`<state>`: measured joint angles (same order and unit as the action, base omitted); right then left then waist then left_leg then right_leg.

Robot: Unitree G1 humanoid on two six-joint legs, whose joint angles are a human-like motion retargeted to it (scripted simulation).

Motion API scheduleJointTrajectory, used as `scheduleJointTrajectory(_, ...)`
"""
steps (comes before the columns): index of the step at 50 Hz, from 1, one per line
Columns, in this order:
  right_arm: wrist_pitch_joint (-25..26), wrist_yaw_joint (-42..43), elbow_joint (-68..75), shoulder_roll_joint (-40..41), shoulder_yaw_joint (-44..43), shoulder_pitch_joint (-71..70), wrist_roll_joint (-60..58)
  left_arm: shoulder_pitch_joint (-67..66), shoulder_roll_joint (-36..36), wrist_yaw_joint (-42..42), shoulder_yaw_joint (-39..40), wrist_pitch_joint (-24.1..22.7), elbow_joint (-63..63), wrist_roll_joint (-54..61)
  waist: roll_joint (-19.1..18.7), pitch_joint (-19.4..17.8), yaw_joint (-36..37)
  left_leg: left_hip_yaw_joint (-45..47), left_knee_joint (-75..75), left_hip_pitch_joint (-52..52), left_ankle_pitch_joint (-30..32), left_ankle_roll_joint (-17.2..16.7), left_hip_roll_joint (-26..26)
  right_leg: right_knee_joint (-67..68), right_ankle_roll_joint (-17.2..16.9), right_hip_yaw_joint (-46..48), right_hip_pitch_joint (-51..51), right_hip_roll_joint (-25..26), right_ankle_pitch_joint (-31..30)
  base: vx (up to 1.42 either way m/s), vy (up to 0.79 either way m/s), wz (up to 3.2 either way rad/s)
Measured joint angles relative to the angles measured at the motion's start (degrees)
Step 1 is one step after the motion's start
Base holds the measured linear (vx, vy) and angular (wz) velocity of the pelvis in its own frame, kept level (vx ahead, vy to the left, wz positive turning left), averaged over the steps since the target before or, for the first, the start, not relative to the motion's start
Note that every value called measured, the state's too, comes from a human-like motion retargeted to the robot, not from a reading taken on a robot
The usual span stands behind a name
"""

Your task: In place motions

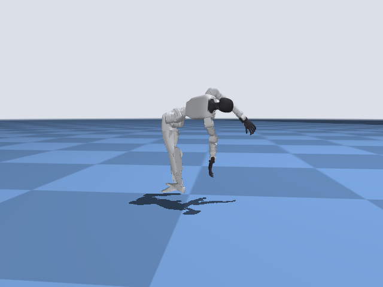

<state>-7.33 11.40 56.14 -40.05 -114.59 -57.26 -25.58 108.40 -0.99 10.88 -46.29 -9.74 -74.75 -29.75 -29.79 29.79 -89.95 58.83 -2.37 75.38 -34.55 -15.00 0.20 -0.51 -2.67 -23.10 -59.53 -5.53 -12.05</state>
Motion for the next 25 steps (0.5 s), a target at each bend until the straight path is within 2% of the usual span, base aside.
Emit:
scheduleJointTrajectory(7,0.52,1.34,0.38,-0.80,0.00,-6.40,0.17,2.70,-9.07,0.02,3.04,-0.71,1.63,-0.08,0.00,0.00,0.00,3.69,0.75,5.78,-2.61,0.00,-3.71,0.26,-0.35,-3.02,-4.57,-0.97,1.42,-0.30,0.27,-1.19)
scheduleJointTrajectory(8,1.73,1.88,1.58,-3.73,0.00,-10.89,-0.22,4.34,-11.46,0.10,5.01,-0.45,1.56,-0.17,0.00,0.00,0.00,2.53,1.12,7.50,-1.10,0.00,-4.09,0.68,0.00,-1.75,-6.59,-1.74,1.74,-0.22,0.21,-1.60)
scheduleJointTrajectory(13,5.08,1.40,5.25,-6.90,0.00,-16.26,-2.15,7.29,-18.81,-1.15,8.62,-0.43,1.64,0.46,0.00,0.00,0.00,4.41,2.68,11.04,-3.14,0.00,-6.01,0.17,-0.09,-3.25,-9.81,-1.41,3.02,-0.13,0.42,-0.71)
scheduleJointTrajectory(15,7.51,-0.01,7.93,-10.81,0.00,-19.83,-3.51,9.32,-23.25,-3.71,10.37,-0.26,0.92,1.55,0.00,0.00,0.00,4.18,3.45,12.42,-2.35,0.00,-6.77,0.12,0.36,-3.38,-11.26,-1.69,3.17,-0.04,0.17,-0.88)
scheduleJointTrajectory(18,7.87,-0.45,8.10,-10.46,0.00,-19.27,-3.45,9.44,-26.00,-4.41,10.71,-0.57,1.27,2.01,0.00,0.00,0.00,6.55,2.99,11.99,-3.61,0.00,-6.78,-0.55,0.16,-6.39,-10.50,-0.59,2.79,-0.07,0.19,-0.35)
scheduleJointTrajectory(20,9.34,-1.35,9.30,-15.29,0.00,-23.26,-2.82,11.58,-29.37,-6.66,11.55,-0.53,0.96,3.33,0.00,0.00,0.00,6.76,3.77,12.80,-2.60,0.00,-7.46,-0.56,0.62,-6.86,-11.13,-0.68,2.52,-0.02,-0.01,-0.86)
scheduleJointTrajectory(25,9.33,-1.80,8.56,-16.34,0.00,-22.83,-1.68,12.42,-32.65,-7.63,11.50,-0.86,1.50,3.80,0.00,0.00,0.00,11.02,2.86,11.39,-3.85,0.00,-7.04,-1.51,0.25,-11.30,-8.80,1.24,0.98,-0.07,0.06,-0.21)
